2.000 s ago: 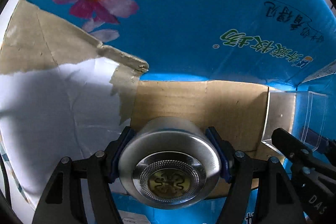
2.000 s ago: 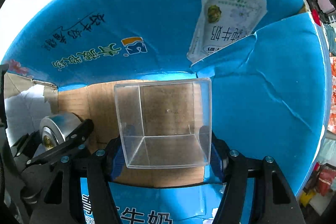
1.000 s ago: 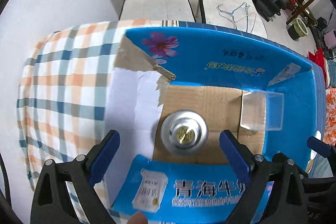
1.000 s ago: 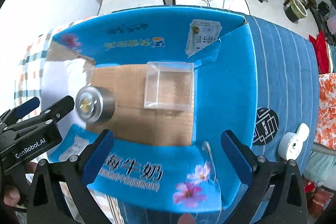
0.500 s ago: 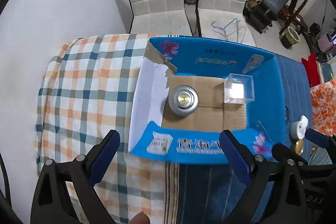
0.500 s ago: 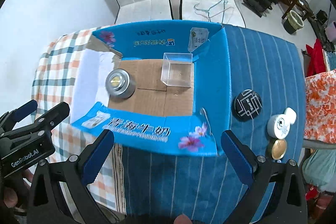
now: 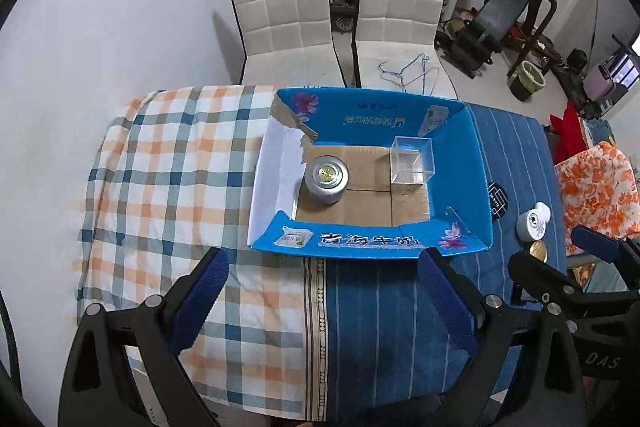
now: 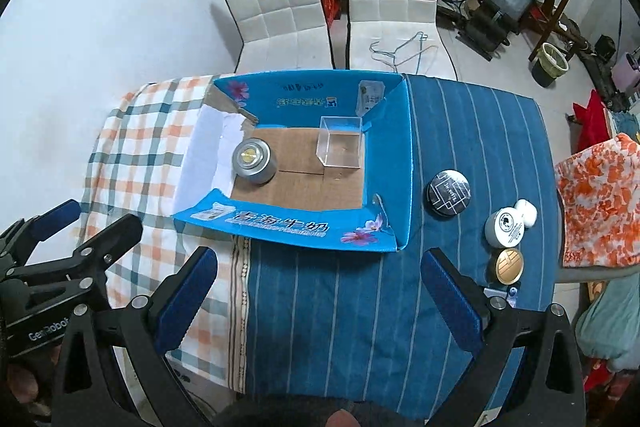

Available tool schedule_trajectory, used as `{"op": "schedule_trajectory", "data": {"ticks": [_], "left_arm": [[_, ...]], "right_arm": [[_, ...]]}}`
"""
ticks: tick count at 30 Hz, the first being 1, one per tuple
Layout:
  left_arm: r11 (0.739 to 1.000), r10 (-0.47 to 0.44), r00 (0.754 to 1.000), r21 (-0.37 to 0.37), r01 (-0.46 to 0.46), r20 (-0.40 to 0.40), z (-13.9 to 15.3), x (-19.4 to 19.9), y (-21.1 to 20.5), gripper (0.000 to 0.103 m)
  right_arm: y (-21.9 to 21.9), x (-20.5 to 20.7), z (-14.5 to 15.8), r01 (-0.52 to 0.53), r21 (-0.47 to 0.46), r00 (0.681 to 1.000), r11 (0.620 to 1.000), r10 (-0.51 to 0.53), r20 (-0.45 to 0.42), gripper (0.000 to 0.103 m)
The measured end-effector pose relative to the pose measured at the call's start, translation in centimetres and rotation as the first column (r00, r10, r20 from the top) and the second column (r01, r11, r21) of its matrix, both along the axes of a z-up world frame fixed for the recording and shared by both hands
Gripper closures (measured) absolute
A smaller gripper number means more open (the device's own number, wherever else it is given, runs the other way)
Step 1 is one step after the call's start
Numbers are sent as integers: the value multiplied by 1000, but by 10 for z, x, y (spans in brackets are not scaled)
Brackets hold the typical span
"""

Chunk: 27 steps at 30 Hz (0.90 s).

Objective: Organize rigid objects
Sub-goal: 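Lift both open tools out of the box toward the remaining items, then grasp the black round tin with the left tool while the right tool grasps the white round jar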

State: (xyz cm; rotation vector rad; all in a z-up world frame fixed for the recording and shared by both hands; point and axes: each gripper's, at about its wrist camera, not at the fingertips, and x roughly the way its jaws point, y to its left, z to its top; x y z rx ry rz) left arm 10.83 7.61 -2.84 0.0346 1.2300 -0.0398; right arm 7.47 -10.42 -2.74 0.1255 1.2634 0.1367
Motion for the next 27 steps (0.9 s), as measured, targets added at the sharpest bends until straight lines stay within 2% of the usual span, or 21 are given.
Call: {"op": "schedule_trajectory", "data": {"ticks": [7,13,17,21,24,27], "left_arm": [[999,-38,999,-26,37,-10,-6,1,-33,6],[991,-128,991,-54,126,-42,-34,16,-108,6],[980,-192,980,-67,188,-59,-58,33,-172,6],[979,-206,975,-10,206,-85,-91,57,-232,6],[981,-186,977,35,191,-109,-115,73,-260,6],[982,-167,976,70,178,-139,-136,84,-279,6]], "right_arm": [[-41,-13,1,56,20,998,998,-56,-13,0],[-139,-11,-37,219,-26,973,975,-220,-74,0],[-216,-6,-77,320,-50,938,946,-323,-124,0],[-280,13,-139,379,-78,902,922,-387,-190,0],[-310,33,-195,407,-66,871,911,-409,-272,2],[-320,48,-245,408,-40,846,912,-394,-360,7]]}}
